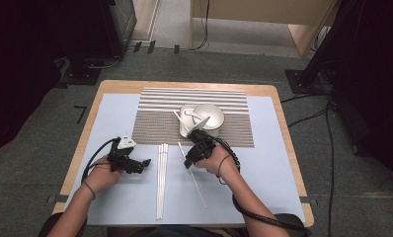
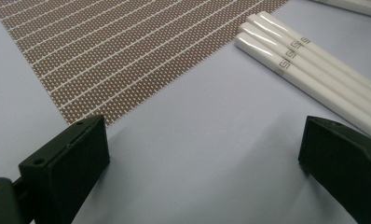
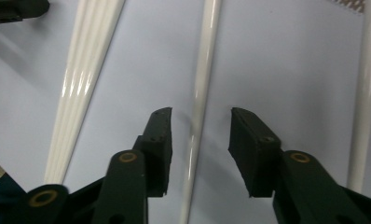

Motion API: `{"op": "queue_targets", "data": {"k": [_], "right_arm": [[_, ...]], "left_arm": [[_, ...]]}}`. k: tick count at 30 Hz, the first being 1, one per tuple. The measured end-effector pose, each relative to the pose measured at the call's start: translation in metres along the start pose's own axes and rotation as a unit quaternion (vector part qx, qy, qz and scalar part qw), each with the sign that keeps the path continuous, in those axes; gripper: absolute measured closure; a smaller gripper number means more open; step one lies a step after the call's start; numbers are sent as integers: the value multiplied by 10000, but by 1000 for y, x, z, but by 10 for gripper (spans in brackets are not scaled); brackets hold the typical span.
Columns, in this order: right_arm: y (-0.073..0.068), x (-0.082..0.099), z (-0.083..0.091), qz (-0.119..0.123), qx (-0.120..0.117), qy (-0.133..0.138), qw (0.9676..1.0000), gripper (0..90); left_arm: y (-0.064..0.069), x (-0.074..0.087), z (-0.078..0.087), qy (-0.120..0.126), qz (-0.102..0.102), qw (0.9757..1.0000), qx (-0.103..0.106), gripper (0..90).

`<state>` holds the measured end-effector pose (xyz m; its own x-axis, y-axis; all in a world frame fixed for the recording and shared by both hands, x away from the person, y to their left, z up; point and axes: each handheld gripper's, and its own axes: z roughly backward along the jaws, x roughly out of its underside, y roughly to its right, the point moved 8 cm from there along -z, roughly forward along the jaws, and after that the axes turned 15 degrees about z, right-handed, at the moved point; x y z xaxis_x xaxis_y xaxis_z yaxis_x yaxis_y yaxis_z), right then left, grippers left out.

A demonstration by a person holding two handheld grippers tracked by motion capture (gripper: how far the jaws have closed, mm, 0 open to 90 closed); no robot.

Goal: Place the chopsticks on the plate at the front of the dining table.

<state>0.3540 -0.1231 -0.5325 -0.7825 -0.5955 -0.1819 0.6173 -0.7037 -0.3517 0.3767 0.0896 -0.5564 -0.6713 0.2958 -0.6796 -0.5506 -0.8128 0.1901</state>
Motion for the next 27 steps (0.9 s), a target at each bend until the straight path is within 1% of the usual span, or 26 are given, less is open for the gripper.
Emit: {"op": "queue_targets", "data": {"k": [1, 5, 8, 11, 16, 18, 24, 27], "right_arm": [[0, 0, 0, 50, 35, 14, 10000, 634], [-3, 2, -1, 222, 86, -47, 9997, 685], [-6, 3, -3, 288, 117, -100, 9995, 702], [-7, 4, -6, 339, 202, -140, 9991, 714], [-7, 4, -6, 353, 229, -152, 9990, 716], [-7, 4, -6, 346, 247, -199, 9989, 718], [-8, 2, -7, 330, 404, -288, 9982, 744], [-8, 1, -8, 362, 535, -323, 9974, 767]], "left_arm": [[0, 0, 0, -1, 2, 10000, 1, 10], [0, 0, 0, -2, 1, 10000, 1, 10], [0, 0, 0, -2, 0, 10000, 1, 10], [0, 0, 0, -1, 1, 10000, 1, 11], [0, 0, 0, -1, 1, 10000, 2, 10], [0, 0, 0, -1, 1, 10000, 2, 10], [0, 0, 0, 0, -1, 10000, 1, 10], [0, 0, 0, 0, -2, 10000, 0, 10]]}}
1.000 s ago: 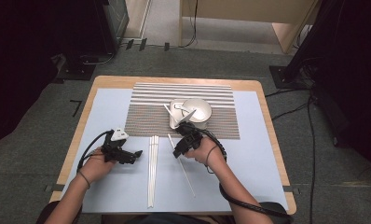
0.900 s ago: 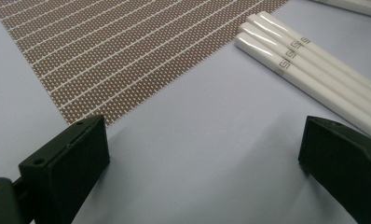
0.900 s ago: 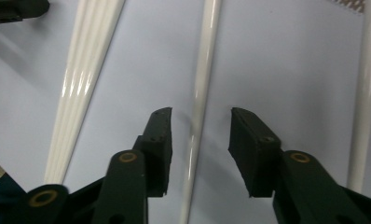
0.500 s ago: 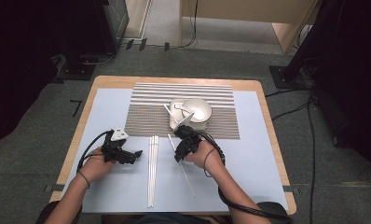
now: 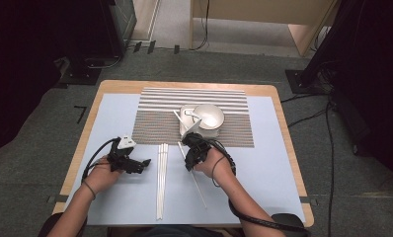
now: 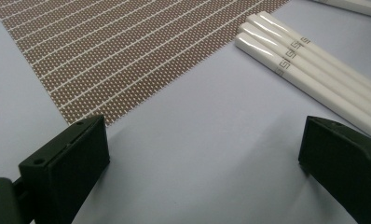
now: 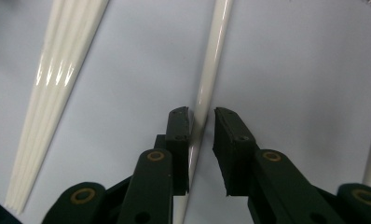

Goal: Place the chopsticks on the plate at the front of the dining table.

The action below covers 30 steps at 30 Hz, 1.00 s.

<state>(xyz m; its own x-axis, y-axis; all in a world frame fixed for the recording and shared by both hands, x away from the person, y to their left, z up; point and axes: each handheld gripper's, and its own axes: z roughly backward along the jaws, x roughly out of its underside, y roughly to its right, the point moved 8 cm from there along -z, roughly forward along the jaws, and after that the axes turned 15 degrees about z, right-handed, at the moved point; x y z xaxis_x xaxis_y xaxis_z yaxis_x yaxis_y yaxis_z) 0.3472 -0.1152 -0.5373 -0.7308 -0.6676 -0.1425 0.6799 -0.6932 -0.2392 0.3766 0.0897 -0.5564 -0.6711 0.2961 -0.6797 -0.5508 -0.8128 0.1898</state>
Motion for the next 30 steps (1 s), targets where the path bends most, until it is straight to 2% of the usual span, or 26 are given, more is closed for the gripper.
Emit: {"op": "queue_targets", "data": {"k": [5, 11, 18, 25, 29, 30], "right_arm": [[0, 0, -1, 41, 176, -36, 9998, 804], [0, 1, -1, 59, 220, -20, 9997, 813], [-2, 1, -1, 257, 442, -44, 9987, 836], [1, 1, -1, 242, 214, 0, 9995, 850], [2, 3, 0, 247, 153, 142, 9995, 853], [3, 3, 0, 191, 64, 162, 9997, 854]], "left_arm": [[0, 0, 0, 0, 0, 10000, -1, 10], [0, 0, 0, 1, -1, 10000, -1, 10], [0, 0, 0, 0, -1, 10000, -3, 11], [0, 0, 0, -2, 1, 10000, 0, 10], [0, 0, 0, 0, 3, 10000, 2, 10], [0, 0, 0, 1, 3, 10000, 1, 10]]}}
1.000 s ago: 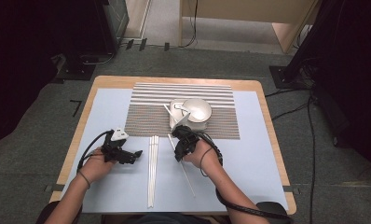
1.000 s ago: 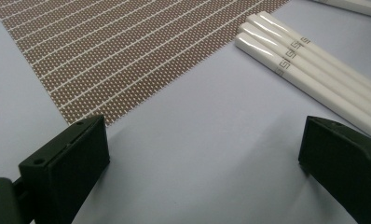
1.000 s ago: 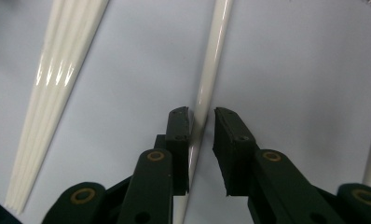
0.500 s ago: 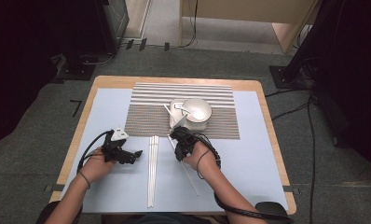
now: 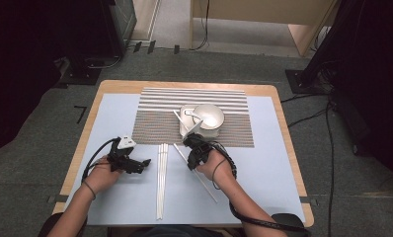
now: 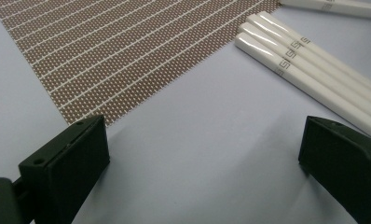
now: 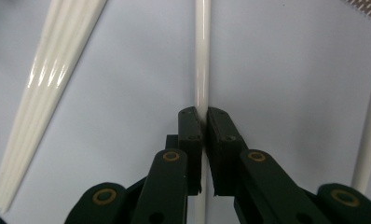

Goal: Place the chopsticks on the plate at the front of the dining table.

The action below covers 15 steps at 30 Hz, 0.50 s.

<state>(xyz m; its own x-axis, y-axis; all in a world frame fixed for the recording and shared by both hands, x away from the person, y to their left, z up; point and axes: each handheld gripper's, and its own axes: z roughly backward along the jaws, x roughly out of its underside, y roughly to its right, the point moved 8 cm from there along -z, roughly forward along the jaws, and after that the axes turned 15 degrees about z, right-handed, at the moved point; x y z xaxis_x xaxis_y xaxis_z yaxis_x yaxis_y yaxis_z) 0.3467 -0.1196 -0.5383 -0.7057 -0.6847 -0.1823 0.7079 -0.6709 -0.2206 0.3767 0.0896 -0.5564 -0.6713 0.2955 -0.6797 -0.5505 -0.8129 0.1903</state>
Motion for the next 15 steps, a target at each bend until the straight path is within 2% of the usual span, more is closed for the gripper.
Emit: {"op": "queue_targets", "data": {"k": [6, 10, 15], "right_arm": [[1, -2, 1, 10, -100, 114, 9999, 854], [2, -6, 0, -29, -354, -84, 9993, 854], [0, -17, 7, 80, -435, -211, 9988, 854]], "left_arm": [[0, 0, 0, -1, -2, 10000, -1, 10], [0, 0, 0, -2, -1, 10000, 0, 10], [0, 0, 0, -4, -5, 10000, -3, 11]]}}
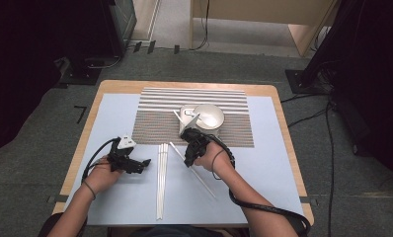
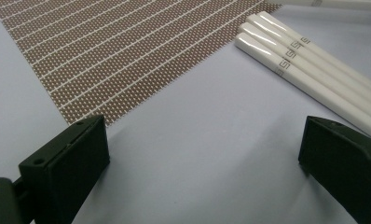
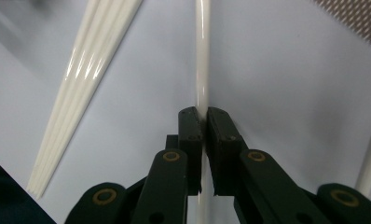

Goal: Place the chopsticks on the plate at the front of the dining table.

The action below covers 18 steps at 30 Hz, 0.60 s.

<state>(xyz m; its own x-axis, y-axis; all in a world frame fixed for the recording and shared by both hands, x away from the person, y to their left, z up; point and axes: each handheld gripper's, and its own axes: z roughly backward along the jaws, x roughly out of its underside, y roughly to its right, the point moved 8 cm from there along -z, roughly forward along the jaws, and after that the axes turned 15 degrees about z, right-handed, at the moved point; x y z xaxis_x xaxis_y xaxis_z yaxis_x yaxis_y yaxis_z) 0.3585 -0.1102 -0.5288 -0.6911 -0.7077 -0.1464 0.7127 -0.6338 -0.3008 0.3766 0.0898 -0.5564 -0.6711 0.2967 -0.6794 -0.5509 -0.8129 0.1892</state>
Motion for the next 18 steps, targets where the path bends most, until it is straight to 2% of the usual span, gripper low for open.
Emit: {"op": "queue_targets", "data": {"k": [3, 9, 18], "right_arm": [[4, -3, 1, 17, 23, 1, 10000, 854], [11, -2, 1, -98, 2, -15, 10000, 854], [17, -9, 9, -77, 10, 110, 9999, 854]], "left_arm": [[0, 0, 0, 2, 0, 10000, -2, 11], [0, 0, 0, 1, -4, 10000, -4, 11], [0, 0, 0, 1, 2, 10000, -2, 11]]}}
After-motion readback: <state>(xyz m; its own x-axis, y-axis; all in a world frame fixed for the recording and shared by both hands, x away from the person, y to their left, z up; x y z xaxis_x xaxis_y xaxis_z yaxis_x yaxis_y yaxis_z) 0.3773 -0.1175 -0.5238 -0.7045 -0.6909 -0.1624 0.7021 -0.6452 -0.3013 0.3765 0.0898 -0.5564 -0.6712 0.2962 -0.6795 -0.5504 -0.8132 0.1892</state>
